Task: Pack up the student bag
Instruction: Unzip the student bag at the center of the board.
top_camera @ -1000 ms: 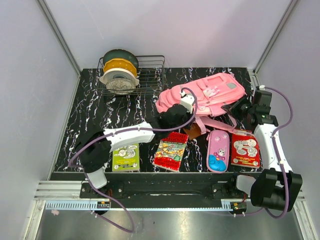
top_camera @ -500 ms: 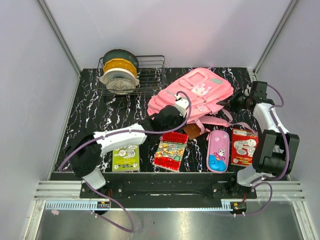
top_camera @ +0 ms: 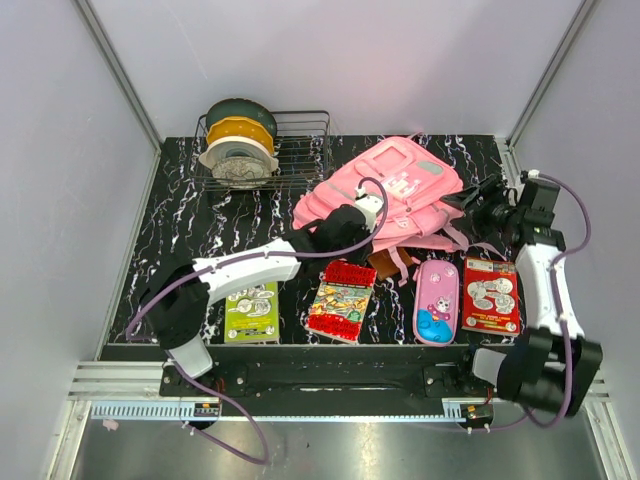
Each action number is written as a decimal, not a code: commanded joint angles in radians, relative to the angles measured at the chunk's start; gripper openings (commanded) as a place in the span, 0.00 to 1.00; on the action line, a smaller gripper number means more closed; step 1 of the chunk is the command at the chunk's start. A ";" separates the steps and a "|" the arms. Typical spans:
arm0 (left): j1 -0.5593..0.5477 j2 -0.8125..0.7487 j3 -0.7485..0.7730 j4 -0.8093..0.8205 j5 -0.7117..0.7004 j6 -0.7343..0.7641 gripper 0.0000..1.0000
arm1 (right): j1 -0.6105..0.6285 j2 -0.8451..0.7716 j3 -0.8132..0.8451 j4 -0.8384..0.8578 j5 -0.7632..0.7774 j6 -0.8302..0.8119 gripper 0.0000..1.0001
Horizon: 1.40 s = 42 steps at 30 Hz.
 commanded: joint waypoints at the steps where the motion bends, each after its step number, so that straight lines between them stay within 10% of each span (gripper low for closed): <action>1: -0.003 0.017 0.092 0.071 0.033 0.002 0.00 | 0.053 -0.137 -0.066 0.059 -0.105 0.093 0.76; 20: -0.059 0.027 0.089 0.117 0.025 0.011 0.00 | 0.329 -0.119 -0.285 0.347 0.031 0.321 0.50; 42: -0.070 0.060 0.139 0.100 -0.039 -0.012 0.00 | 0.398 -0.186 -0.308 0.249 0.134 0.313 0.52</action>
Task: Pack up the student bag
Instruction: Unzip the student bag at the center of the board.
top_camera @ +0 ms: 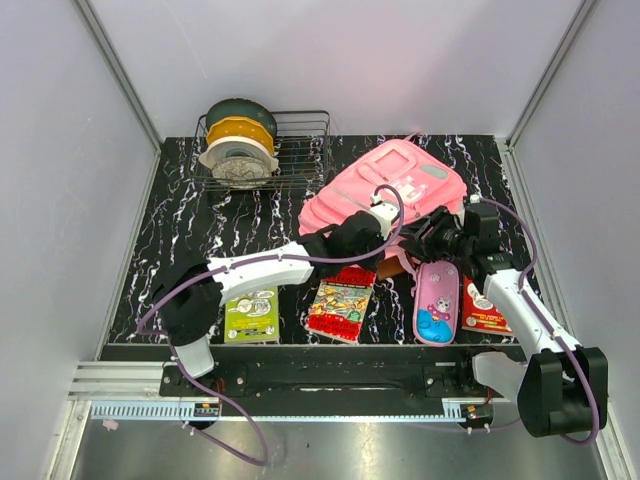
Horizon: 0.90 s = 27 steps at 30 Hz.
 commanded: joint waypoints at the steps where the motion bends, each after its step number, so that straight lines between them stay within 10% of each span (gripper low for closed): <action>1: -0.004 -0.021 0.071 0.111 -0.029 -0.010 0.00 | 0.021 -0.016 -0.016 0.008 0.041 0.017 0.52; 19: -0.007 -0.030 0.011 0.125 -0.008 0.018 0.00 | 0.049 0.044 0.021 0.133 0.083 0.055 0.45; 27: -0.018 -0.029 -0.015 0.121 -0.018 0.059 0.00 | 0.049 0.042 -0.004 0.147 0.081 0.067 0.17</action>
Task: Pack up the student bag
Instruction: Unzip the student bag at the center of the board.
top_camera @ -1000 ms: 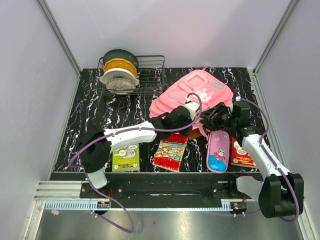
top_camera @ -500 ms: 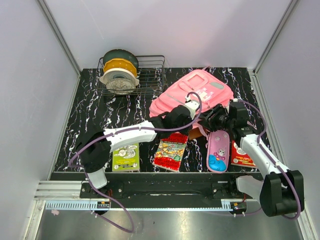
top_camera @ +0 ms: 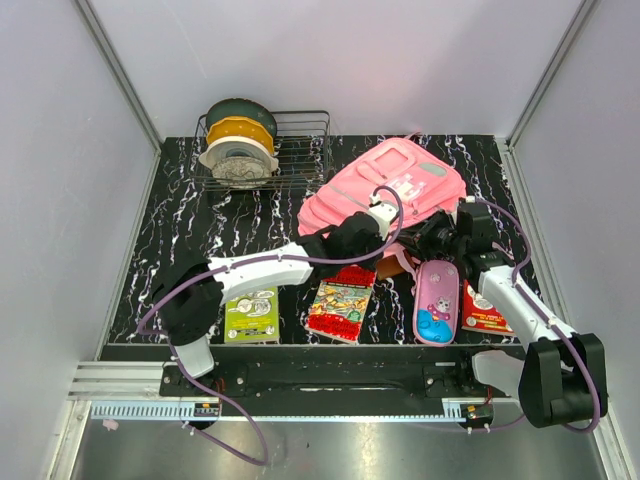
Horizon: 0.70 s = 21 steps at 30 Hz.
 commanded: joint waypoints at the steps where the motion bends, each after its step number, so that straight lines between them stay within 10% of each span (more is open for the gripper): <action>1: -0.025 -0.032 -0.004 0.094 -0.021 0.053 0.00 | 0.005 -0.005 0.009 0.083 0.007 0.010 0.18; 9: -0.033 -0.054 -0.030 0.159 0.059 0.075 0.00 | 0.006 0.044 0.008 0.134 0.004 0.016 0.46; 12: -0.047 -0.045 -0.009 0.163 0.072 0.083 0.00 | 0.008 0.063 0.011 0.161 0.001 -0.002 0.03; 21: -0.067 -0.091 -0.033 0.079 -0.120 0.106 0.00 | 0.002 -0.021 0.140 -0.099 0.178 -0.189 0.00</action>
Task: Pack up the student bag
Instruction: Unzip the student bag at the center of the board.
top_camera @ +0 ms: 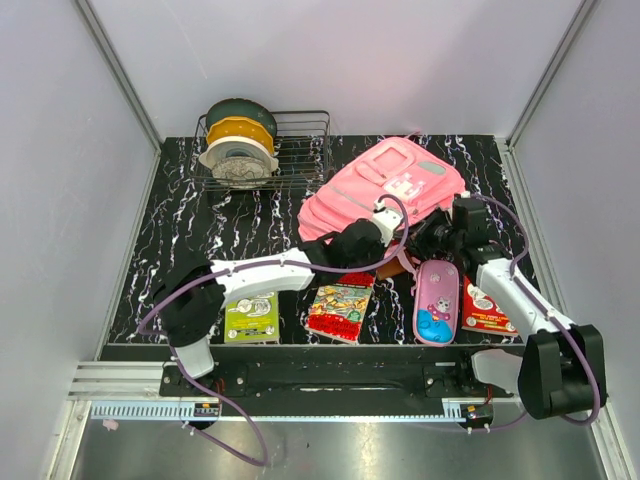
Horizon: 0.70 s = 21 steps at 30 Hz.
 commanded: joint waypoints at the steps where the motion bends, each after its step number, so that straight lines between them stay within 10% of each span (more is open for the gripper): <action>1: -0.042 -0.108 -0.026 0.015 -0.127 0.046 0.00 | -0.010 -0.088 0.108 -0.076 0.175 -0.138 0.00; 9: 0.065 -0.254 -0.219 0.021 -0.204 0.004 0.00 | -0.123 -0.091 0.132 -0.131 0.112 -0.201 0.00; 21: 0.236 -0.379 -0.284 -0.031 0.201 -0.035 0.00 | -0.227 -0.033 0.163 -0.082 -0.073 -0.255 0.00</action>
